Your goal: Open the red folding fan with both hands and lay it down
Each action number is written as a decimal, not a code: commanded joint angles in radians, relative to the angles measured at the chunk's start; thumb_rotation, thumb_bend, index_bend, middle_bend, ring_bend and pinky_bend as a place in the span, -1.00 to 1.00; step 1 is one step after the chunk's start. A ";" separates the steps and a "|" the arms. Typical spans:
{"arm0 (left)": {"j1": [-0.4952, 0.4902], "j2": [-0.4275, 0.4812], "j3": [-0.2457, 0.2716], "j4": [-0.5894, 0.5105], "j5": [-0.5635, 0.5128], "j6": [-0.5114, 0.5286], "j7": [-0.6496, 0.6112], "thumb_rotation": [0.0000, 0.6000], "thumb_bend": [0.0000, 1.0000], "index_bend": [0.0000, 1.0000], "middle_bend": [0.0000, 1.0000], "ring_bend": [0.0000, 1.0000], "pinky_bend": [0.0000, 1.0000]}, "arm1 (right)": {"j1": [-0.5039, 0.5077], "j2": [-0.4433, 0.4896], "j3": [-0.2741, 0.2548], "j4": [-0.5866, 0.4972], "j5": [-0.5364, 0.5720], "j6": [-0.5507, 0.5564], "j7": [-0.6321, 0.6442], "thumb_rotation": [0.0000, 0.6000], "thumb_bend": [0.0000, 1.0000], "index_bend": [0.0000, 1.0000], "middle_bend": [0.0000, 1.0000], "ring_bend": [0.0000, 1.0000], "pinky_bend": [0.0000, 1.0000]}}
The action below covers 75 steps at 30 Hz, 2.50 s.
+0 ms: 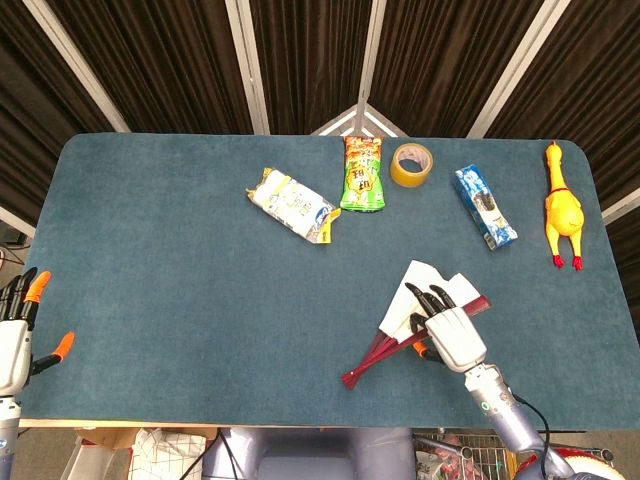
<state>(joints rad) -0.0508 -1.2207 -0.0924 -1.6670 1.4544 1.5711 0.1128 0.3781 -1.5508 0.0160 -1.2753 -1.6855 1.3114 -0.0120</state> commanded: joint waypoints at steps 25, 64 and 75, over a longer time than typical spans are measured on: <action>0.003 0.007 0.002 -0.001 0.007 0.003 -0.020 1.00 -0.24 -0.82 -1.00 -1.00 -0.84 | 0.126 0.184 0.132 -0.267 0.059 -0.087 -0.059 1.00 -0.19 0.50 -0.75 -0.52 -0.69; -0.165 -0.050 -0.040 0.106 0.001 -0.243 -0.379 1.00 -0.31 -0.83 -1.00 -1.00 -0.84 | 0.466 0.376 0.391 -0.515 0.357 -0.443 0.084 1.00 -0.15 0.71 -0.70 -0.48 -0.69; -0.218 -0.060 -0.051 0.096 0.008 -0.301 -0.460 1.00 -0.36 -0.83 -1.00 -1.00 -0.84 | 0.537 0.305 0.396 -0.576 0.419 -0.441 -0.034 1.00 -0.09 0.74 -0.70 -0.48 -0.69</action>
<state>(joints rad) -0.2645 -1.2770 -0.1420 -1.5677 1.4607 1.2741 -0.3386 0.9011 -1.2325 0.4136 -1.8470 -1.2762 0.8772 -0.0286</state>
